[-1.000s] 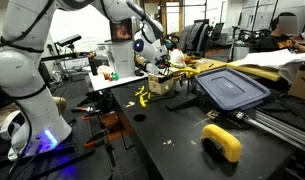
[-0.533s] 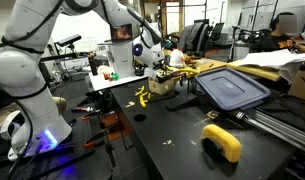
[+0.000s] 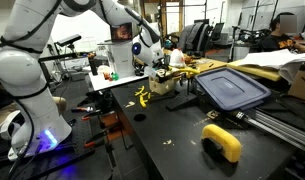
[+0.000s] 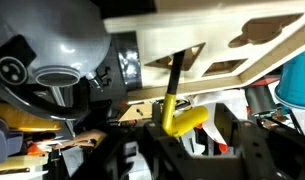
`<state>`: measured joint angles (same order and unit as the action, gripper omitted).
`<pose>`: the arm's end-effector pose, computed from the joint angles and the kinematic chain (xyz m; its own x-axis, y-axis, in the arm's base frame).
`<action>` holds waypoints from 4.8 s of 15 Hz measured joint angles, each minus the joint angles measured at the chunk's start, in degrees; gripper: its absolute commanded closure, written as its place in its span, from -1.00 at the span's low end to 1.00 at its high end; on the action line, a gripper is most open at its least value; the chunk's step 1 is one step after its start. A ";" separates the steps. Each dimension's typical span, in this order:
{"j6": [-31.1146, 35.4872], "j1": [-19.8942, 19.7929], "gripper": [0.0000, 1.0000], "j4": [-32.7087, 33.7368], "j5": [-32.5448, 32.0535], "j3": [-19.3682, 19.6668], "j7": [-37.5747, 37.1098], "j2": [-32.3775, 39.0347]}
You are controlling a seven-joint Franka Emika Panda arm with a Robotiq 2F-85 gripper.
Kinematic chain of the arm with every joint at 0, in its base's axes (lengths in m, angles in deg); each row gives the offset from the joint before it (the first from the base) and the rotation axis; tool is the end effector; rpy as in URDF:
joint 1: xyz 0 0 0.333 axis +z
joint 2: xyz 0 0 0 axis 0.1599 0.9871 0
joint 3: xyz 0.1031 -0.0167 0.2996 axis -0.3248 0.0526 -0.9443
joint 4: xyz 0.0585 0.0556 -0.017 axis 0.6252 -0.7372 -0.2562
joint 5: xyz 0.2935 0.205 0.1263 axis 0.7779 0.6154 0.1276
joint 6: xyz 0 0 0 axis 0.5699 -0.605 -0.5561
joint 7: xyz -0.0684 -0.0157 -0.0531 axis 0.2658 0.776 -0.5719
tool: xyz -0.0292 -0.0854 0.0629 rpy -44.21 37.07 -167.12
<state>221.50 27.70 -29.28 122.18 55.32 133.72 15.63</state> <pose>0.6162 0.1184 0.2260 0.5976 0.0509 0.8002 0.2691 -0.9528 -0.1404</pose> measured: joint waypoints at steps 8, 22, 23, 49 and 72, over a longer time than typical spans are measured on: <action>0.03 3.26 -0.89 0.00 -2.01 2.55 0.00 -0.64; -0.49 3.49 0.77 -1.33 -15.16 1.02 -1.39 -0.88; -0.65 3.37 0.94 -1.33 -14.99 1.06 -1.47 -1.04; -23.15 -8.36 -0.87 -14.10 -98.45 -3.89 -71.90 -18.17; -32.68 -14.48 -1.00 2.71 -127.75 -9.81 -94.86 -14.80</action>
<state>188.82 13.22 -26.58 -5.57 45.51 38.86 0.83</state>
